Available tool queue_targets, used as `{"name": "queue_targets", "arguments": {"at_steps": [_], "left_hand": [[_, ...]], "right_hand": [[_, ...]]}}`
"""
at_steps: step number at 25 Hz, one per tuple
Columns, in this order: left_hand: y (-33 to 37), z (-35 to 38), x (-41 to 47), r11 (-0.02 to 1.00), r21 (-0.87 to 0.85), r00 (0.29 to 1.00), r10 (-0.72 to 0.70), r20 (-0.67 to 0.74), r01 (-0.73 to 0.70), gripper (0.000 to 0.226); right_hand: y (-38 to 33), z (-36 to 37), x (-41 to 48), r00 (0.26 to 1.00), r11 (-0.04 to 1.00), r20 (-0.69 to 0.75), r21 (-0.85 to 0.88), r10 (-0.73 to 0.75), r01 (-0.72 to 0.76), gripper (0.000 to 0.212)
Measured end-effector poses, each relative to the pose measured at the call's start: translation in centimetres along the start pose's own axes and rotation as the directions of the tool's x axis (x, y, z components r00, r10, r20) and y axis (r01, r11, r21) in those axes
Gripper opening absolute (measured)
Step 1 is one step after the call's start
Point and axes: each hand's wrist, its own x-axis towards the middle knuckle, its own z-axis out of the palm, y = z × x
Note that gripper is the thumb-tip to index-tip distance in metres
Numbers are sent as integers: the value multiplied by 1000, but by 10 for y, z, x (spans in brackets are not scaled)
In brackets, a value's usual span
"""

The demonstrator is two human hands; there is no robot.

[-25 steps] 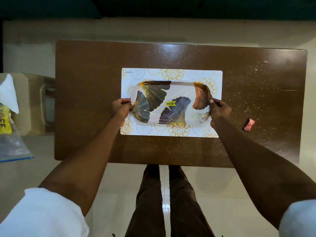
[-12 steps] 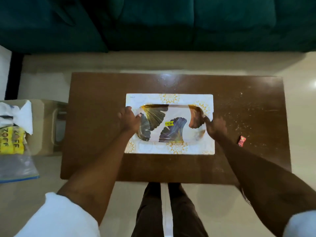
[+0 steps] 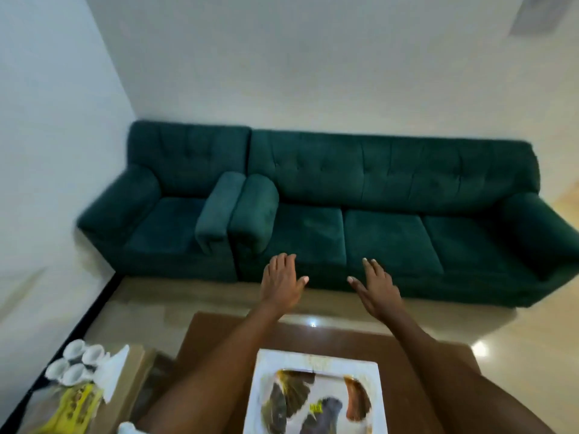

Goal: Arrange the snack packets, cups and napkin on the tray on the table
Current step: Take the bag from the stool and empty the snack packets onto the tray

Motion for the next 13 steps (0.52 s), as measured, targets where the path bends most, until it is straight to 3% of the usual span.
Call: {"name": "queue_targets", "arguments": {"at_steps": [3, 6, 13], "left_hand": [[-14, -99, 7, 1000, -6, 992, -8, -130, 7, 70], [-34, -211, 18, 991, 129, 960, 7, -279, 30, 78], [-73, -394, 0, 963, 217, 889, -47, -455, 162, 86]], "right_hand": [[-54, -70, 21, 988, 994, -112, 2, -107, 108, 79], [-115, -148, 45, 949, 978, -244, 4, -199, 206, 80], [-234, -297, 65, 787, 908, -466, -99, -404, 408, 80]]}}
